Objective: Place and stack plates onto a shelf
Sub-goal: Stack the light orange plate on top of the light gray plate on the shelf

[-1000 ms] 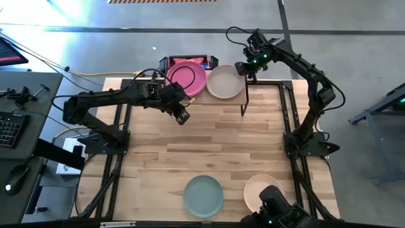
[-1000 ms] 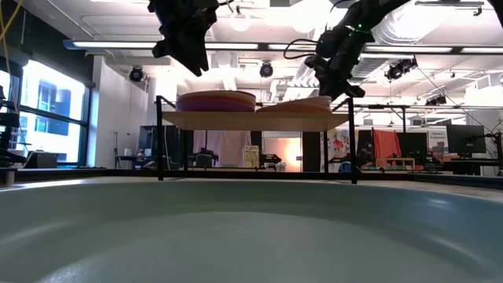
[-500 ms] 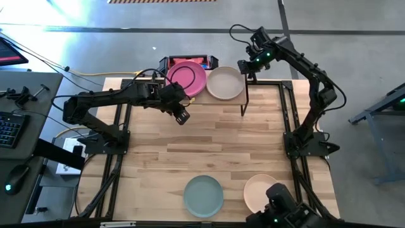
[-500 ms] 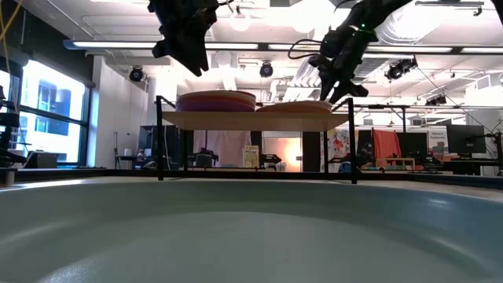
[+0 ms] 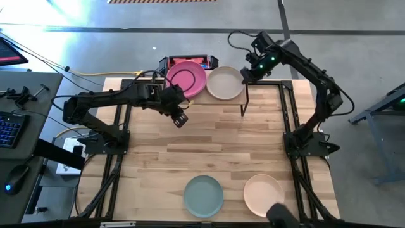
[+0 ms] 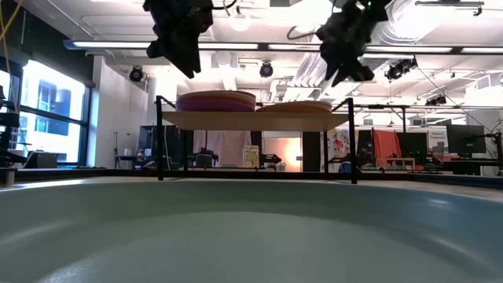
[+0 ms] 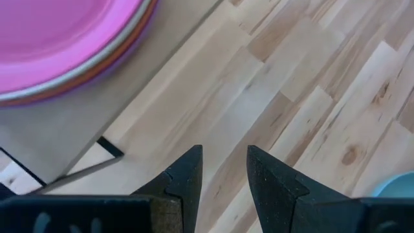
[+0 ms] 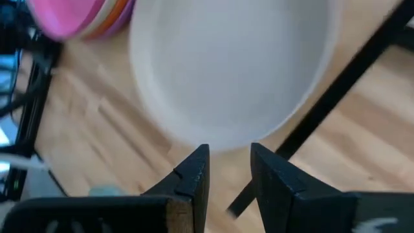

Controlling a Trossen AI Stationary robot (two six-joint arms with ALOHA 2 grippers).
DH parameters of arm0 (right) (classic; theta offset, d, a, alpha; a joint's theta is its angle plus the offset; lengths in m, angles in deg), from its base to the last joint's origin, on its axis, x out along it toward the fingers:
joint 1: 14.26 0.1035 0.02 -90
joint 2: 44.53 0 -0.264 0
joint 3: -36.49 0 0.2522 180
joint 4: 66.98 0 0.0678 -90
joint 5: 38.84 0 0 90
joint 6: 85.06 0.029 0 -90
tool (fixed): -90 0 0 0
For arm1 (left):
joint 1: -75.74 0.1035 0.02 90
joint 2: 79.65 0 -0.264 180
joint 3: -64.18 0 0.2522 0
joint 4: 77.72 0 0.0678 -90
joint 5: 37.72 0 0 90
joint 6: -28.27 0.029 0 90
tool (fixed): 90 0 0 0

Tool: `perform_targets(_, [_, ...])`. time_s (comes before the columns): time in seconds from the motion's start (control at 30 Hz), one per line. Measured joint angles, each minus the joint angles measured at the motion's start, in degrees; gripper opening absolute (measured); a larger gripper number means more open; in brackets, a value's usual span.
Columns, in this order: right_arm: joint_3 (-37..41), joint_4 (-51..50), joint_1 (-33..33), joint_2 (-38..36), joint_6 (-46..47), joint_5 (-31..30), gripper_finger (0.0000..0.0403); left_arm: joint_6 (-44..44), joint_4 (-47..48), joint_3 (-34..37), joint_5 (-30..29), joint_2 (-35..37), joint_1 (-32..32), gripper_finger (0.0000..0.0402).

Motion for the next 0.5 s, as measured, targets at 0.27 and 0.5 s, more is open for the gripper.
perform_targets(0.27, [-0.02, -5.15, 11.24, -3.72, 2.25, -0.12, 0.0090, 0.15, 0.20, 0.00, 1.51, 0.00, -2.61, 0.0111])
perform_targets(0.5, [-0.02, -9.69, 25.43, -4.44, 4.95, -2.86, 0.0090, 0.41, 0.82, 0.00, 3.96, -0.01, -6.52, 0.0111])
